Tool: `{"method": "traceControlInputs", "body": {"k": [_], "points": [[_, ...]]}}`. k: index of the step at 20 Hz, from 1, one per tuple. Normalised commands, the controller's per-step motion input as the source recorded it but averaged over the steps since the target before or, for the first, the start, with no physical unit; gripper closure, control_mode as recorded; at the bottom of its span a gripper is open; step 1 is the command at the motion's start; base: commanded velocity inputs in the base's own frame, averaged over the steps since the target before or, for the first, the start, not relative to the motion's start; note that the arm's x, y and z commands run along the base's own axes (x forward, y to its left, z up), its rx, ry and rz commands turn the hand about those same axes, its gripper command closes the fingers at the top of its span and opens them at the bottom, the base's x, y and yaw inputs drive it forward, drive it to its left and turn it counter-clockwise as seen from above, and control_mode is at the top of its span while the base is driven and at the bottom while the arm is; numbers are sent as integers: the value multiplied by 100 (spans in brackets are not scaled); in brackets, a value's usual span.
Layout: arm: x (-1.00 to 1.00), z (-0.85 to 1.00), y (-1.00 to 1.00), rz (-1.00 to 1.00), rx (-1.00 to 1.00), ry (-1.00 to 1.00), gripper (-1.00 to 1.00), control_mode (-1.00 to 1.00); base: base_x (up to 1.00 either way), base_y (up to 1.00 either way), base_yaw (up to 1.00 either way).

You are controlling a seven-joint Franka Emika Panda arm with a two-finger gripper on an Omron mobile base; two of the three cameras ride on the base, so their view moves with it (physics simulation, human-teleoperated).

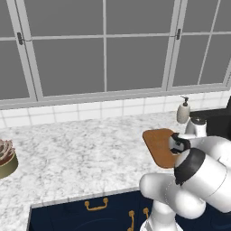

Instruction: Pick up the sponge from the counter and clean the cutting board by briefly scrubbing or pressing down on the cutting board. Once finished, release the sponge.

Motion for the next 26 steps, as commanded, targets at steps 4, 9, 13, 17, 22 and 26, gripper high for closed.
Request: {"method": "traceControlInputs", "body": {"k": [4, 9, 13, 17, 22, 26], "points": [[28, 6, -4, 0, 0, 0, 100, -100, 0, 0, 0], [15, 0, 10, 0, 0, 0, 100, -100, 0, 0, 0], [0, 0, 46, 0, 0, -1, 100, -100, 0, 0, 0], [33, 0, 48, 0, 4, -11, 100, -100, 0, 0, 0], [77, 0, 48, 0, 5, -11, 100, -100, 0, 0, 0], [87, 0, 36, 0, 4, -10, 100, -100, 0, 0, 0]]}}
